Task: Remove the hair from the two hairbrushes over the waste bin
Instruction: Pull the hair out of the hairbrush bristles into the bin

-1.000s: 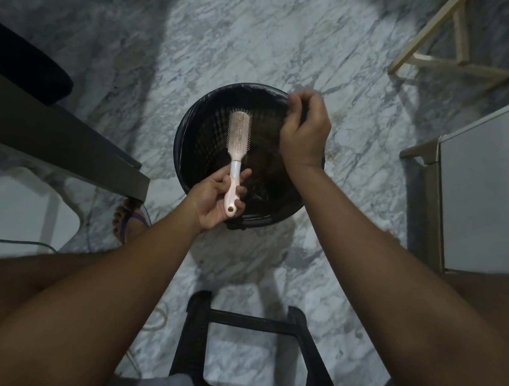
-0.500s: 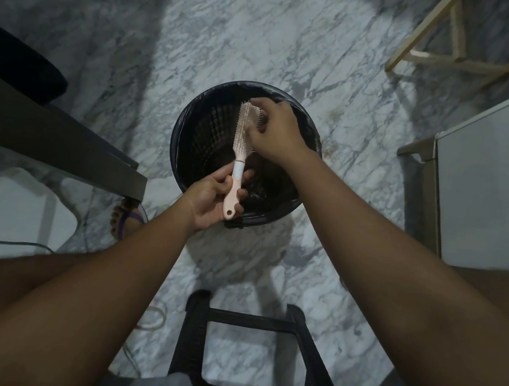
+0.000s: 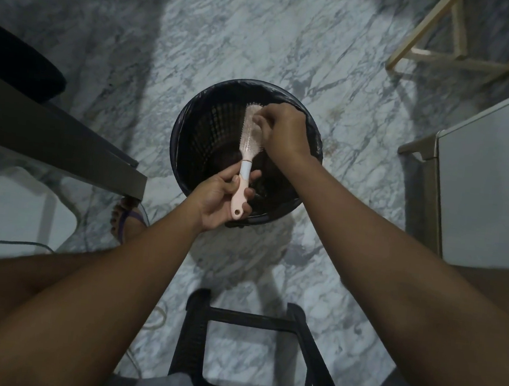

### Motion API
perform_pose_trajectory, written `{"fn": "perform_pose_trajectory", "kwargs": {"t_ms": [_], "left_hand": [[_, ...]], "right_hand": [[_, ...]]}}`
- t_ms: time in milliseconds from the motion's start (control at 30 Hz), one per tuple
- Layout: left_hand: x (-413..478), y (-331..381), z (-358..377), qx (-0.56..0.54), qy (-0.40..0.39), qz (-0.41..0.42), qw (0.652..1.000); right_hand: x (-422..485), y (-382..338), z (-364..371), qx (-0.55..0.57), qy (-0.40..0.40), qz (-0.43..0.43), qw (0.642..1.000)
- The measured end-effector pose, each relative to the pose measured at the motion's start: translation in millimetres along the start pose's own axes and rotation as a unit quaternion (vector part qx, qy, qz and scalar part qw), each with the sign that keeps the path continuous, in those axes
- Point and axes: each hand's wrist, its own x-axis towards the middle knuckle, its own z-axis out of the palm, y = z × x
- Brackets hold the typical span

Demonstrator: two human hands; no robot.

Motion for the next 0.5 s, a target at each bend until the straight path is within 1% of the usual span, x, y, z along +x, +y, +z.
{"fn": "perform_pose_trajectory", "kwargs": {"t_ms": [67,167,267,333,433,467,500], "left_hand": [[-1,0,0,-0.015,0.005,0.01,1.0],[-1,1,-1,-0.025,0.017,0.023,0.999],[-1,4,-1,-0.028,0.026,0.034,0.999],[-1,5,0,-0.029,0.026,0.038,0.999],[-3,9,1,-0.037,0.021,0.049,0.998],[-4,10,1,-0.039,0.019,0.052,0.998],[-4,11,1,-0.04,0.016,0.053,0.998]], "right_hand": [[-1,-5,-5,0.065,0.036,0.0,0.997],[-3,-12,-16,0.122,0.103,-0.012,0.987],[-4,-13,-23,0.139,0.16,-0.036,0.977],[-8,-8,-22,0.142,0.185,-0.032,0.972],[-21,11,-16,0.129,0.189,0.019,0.973],[-25,20,-14,0.113,0.171,0.045,0.978],[-28,31,-11,0.085,0.136,0.076,0.984]]}}
